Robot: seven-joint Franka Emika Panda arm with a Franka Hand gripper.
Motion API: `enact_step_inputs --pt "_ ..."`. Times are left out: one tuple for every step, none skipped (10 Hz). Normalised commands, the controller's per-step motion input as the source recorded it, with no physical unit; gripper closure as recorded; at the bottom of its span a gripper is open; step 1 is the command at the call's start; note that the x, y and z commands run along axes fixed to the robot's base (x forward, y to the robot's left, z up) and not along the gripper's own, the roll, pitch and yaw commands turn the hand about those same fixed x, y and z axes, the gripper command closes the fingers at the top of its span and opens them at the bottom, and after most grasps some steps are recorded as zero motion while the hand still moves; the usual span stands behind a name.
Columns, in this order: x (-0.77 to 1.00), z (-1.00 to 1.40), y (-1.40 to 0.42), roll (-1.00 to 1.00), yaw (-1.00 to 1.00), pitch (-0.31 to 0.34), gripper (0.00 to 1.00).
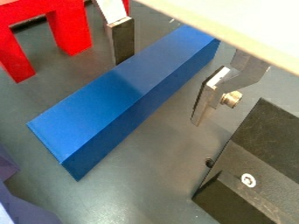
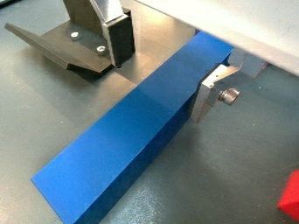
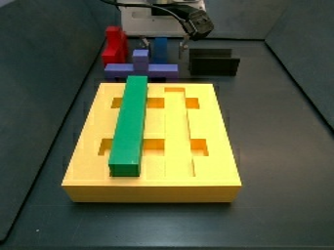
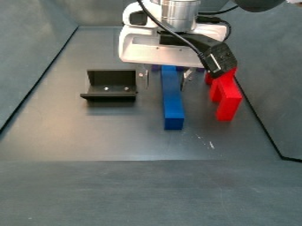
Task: Pick up the blue object. Move up. Move to above the board. Insert the blue object.
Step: Pick up the blue object.
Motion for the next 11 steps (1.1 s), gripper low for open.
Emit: enact_step_inputs --pt "0.03 -0.04 0.0 0.0 -0.09 0.044 0.0" --pt "0.0 -0.05 0.0 0.0 -0.04 0.056 0.0" --pt "0.0 -0.05 0.0 -0.04 -0.03 0.054 0.0" --pt "0.0 -0.05 0.0 -0.05 -0.01 0.05 0.0" --pt "0.0 -0.06 0.0 -0.04 0.0 0.046 0.0" --pt "0.01 -0.06 0.0 -0.06 0.0 0.053 0.0" --pt "0.0 -0.05 0.0 -0.08 0.0 0.056 0.0" --pt "0.0 -0.06 0.0 -0.09 0.0 0.051 0.0" --pt "0.08 0.0 0.0 -0.04 0.0 0.037 0.0" --pt "0.0 0.0 0.0 0.0 0.0 0.0 0.0" --pt "0.0 0.0 0.0 0.0 0.0 0.0 1.0"
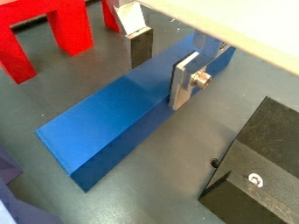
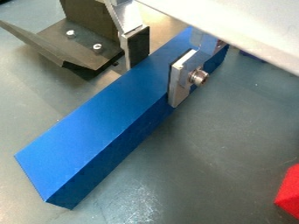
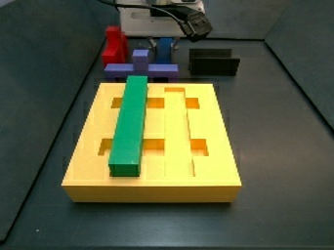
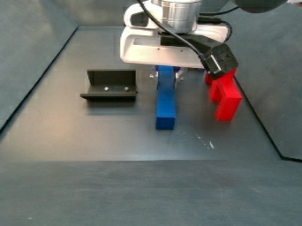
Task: Pick up the blue object. Move up. Move to above the board. Insert the blue object.
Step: Pick up the blue object.
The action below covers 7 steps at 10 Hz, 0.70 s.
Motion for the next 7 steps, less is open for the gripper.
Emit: enact_step_inputs --pt "0.0 0.0 0.0 0.0 0.0 0.0 1.0" --pt "0.0 0.0 0.0 0.0 0.0 0.0 1.0" --pt "0.0 0.0 0.0 0.0 0.0 0.0 1.0" --pt "0.0 0.0 0.0 0.0 0.0 0.0 1.0" --pt "0.0 0.0 0.0 0.0 0.0 0.0 1.0" --pt "0.0 0.0 0.0 0.0 0.0 0.0 1.0" --pt "0.0 0.0 0.0 0.0 0.0 0.0 1.0"
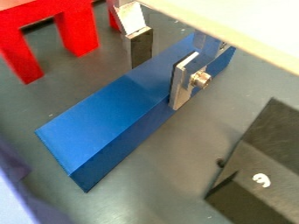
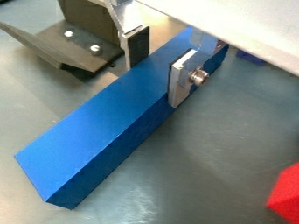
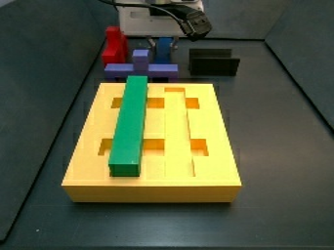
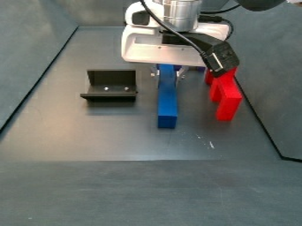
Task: Pick up the blue object. Move up. Move to above the board. Insert the blue object.
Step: Pick up the blue object.
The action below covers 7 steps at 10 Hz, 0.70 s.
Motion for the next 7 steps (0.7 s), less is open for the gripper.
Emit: enact_step_inputs --pt "0.0 0.0 0.0 0.0 0.0 0.0 1.0" --pt "0.0 0.0 0.0 0.0 0.0 0.0 1.0" --pt "0.0 0.0 0.0 0.0 0.0 0.0 1.0" --pt "0.0 0.0 0.0 0.0 0.0 0.0 1.0" --pt "0.0 0.0 0.0 0.0 0.0 0.0 1.0" --pt "0.0 0.0 0.0 0.0 0.0 0.0 1.0" --pt "0.0 0.0 0.0 0.0 0.0 0.0 1.0"
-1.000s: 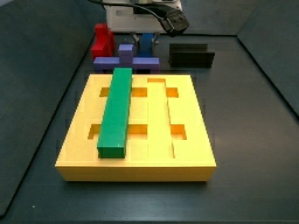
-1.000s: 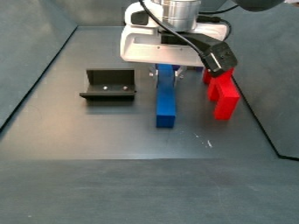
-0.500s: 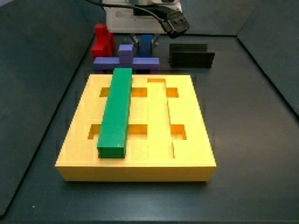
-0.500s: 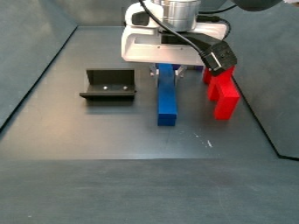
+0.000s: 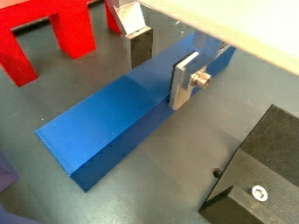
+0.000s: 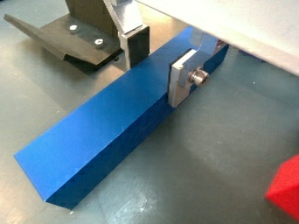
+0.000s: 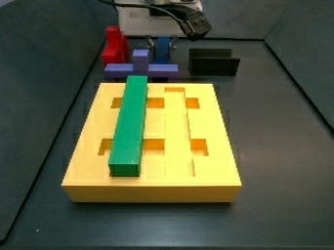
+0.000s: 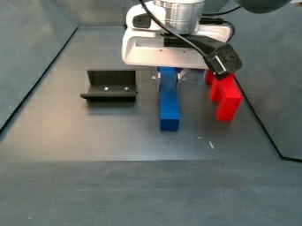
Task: Pick up the blue object. Move up. Move to above the board. Insert the blue object.
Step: Pick up the blue object, then move up, then move to above the board.
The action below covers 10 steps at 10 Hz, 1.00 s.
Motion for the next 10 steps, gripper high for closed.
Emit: enact_step_inputs --pt "0.0 0.0 0.0 0.0 0.0 0.0 1.0" --pt "0.0 0.83 0.0 0.0 0.0 0.0 1.0" --pt "-0.05 0.8 0.02 0.0 0.0 0.04 1.0" --pt "-0.08 0.6 0.01 0.01 -0.01 0.07 1.0" --pt "-0.01 0.23 0.01 0.04 0.0 0.035 1.0" --pt "0.0 1.4 0.0 0.0 0.0 0.0 1.0" --pt "-0.01 1.4 0.0 0.0 0.0 0.021 1.0" --pt "-0.04 1.4 0.0 0.02 0.0 0.046 1.0" --pt "0.0 1.4 0.0 0.04 0.01 0.036 1.0" --pt "-0.01 1.4 0.0 0.03 0.01 0.066 1.0"
